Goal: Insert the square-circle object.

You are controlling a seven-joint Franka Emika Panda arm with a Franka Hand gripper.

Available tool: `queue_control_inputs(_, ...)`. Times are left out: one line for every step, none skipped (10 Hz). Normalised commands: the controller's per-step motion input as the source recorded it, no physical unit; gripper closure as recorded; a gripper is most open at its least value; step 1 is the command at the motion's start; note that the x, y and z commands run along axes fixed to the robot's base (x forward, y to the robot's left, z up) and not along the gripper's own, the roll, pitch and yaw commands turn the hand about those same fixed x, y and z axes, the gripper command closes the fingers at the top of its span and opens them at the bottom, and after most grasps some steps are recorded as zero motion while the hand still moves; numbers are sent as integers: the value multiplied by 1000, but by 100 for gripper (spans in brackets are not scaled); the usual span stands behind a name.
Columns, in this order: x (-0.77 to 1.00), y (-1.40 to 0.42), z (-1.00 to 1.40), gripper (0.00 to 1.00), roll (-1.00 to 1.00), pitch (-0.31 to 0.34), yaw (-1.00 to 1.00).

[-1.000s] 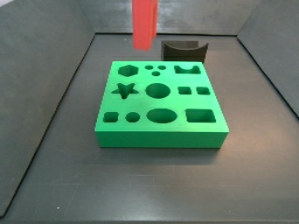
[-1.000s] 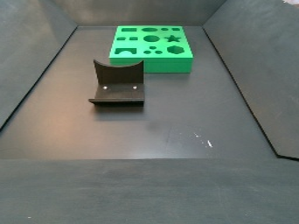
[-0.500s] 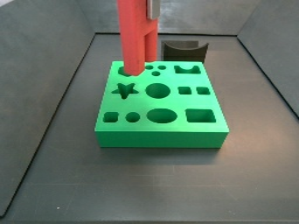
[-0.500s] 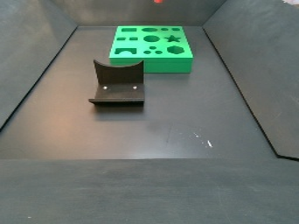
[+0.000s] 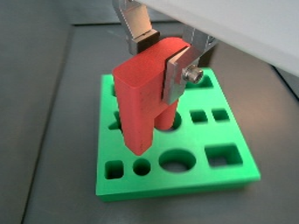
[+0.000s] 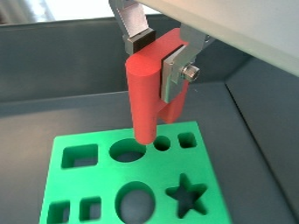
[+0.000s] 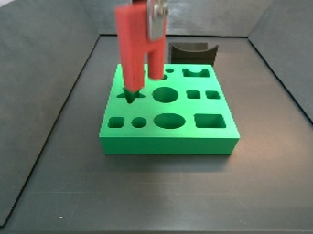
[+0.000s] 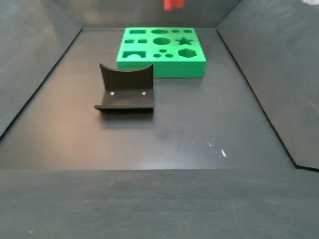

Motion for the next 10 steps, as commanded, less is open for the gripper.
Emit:
queue_control_inputs(0, -114, -571, 100, 0, -107, -1000)
queue_control_inputs(0, -100, -574, 100, 0, -104, -1000)
queue_control_inputs(0, -37, -620, 100, 0, -96, -1000)
queue_control_inputs(0, 0, -449, 100, 23, 0, -1000)
queue_control_inputs(-46, 0, -83, 100, 124, 10, -1000)
queue_control_inputs(-74, -3, 0, 100, 151, 26, -1000)
queue_control_inputs(-106, -31, 3, 100, 183, 44, -969)
queue_control_inputs(-157, -194, -66, 100, 90, 11, -817)
queue_control_inputs(-477, -154, -40, 100, 0, -43, -523)
queue_control_inputs(-489, 0, -166, 100, -77, -101, -237)
